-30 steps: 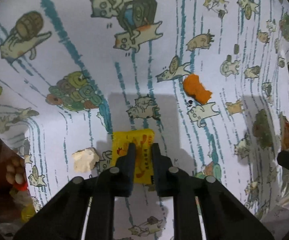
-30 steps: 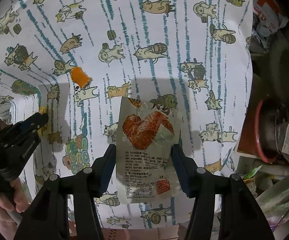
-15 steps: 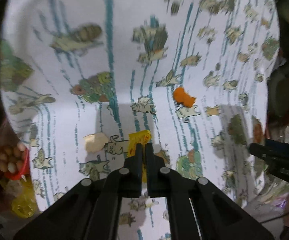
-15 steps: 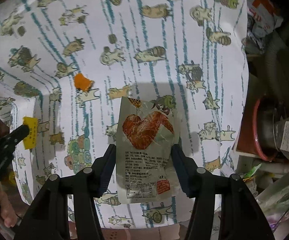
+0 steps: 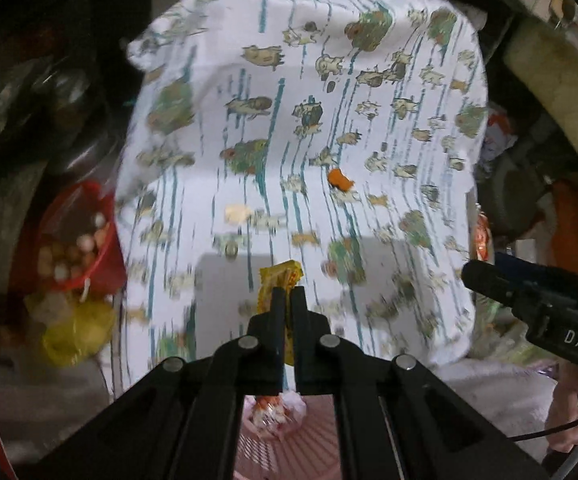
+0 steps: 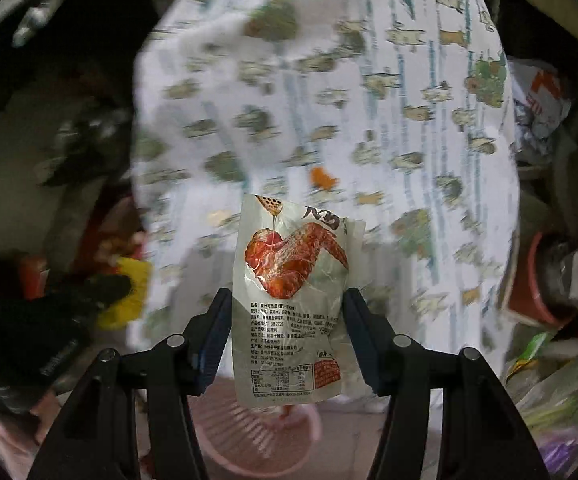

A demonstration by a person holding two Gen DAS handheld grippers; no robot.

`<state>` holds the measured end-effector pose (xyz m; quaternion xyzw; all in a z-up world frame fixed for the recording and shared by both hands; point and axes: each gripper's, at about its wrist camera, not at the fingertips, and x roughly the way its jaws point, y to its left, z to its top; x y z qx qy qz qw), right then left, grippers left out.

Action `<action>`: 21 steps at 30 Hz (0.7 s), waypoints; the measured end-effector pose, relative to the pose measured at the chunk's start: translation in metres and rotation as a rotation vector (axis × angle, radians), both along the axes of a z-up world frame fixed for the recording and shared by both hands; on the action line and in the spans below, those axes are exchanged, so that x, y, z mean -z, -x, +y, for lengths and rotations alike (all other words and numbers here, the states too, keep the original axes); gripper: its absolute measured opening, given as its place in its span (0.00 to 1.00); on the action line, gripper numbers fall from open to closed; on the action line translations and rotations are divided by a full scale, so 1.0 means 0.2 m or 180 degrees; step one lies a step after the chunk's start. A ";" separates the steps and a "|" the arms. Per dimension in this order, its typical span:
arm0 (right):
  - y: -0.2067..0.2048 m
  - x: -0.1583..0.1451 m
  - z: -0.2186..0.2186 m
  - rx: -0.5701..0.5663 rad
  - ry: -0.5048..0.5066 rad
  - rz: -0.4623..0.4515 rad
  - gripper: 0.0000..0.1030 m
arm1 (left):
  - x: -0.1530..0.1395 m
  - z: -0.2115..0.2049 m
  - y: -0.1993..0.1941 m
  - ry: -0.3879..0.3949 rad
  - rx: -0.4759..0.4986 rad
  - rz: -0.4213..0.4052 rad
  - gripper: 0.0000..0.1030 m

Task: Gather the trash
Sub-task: 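Carry the yellow wrapper and white packet into the pink basket and open both tools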

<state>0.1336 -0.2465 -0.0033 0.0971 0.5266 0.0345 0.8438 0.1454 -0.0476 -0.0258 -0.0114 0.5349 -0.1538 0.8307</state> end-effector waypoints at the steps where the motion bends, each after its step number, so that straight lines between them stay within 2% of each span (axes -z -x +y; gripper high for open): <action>1: 0.05 -0.02 0.03 -0.0010 -0.0010 -0.0014 0.57 | 0.00 0.04 0.06 0.0043 -0.0034 0.0018 0.02; 4: 0.20 -0.02 0.09 -0.0047 -0.0075 -0.0065 0.57 | 0.06 0.12 0.20 0.0116 -0.0094 0.0073 0.02; 9: 0.35 0.10 0.16 -0.0062 -0.0224 0.0009 0.57 | 0.29 0.20 0.31 0.0158 -0.0185 0.0427 0.02; 14: 0.37 0.35 0.23 -0.0095 -0.0169 0.0307 0.57 | 0.54 0.20 0.32 0.0139 -0.0171 0.0857 0.02; 18: 0.35 0.55 0.29 -0.0167 -0.0072 0.0577 0.57 | 0.79 0.21 0.29 0.0243 -0.0282 0.1414 0.02; 19: 0.35 0.60 0.30 -0.0192 -0.0104 0.0638 0.57 | 0.87 0.22 0.28 0.0261 -0.0338 0.1562 0.02; 21: 0.35 0.69 0.30 -0.0166 -0.0203 0.0720 0.57 | 0.93 0.22 0.28 0.0262 -0.0391 0.1672 0.02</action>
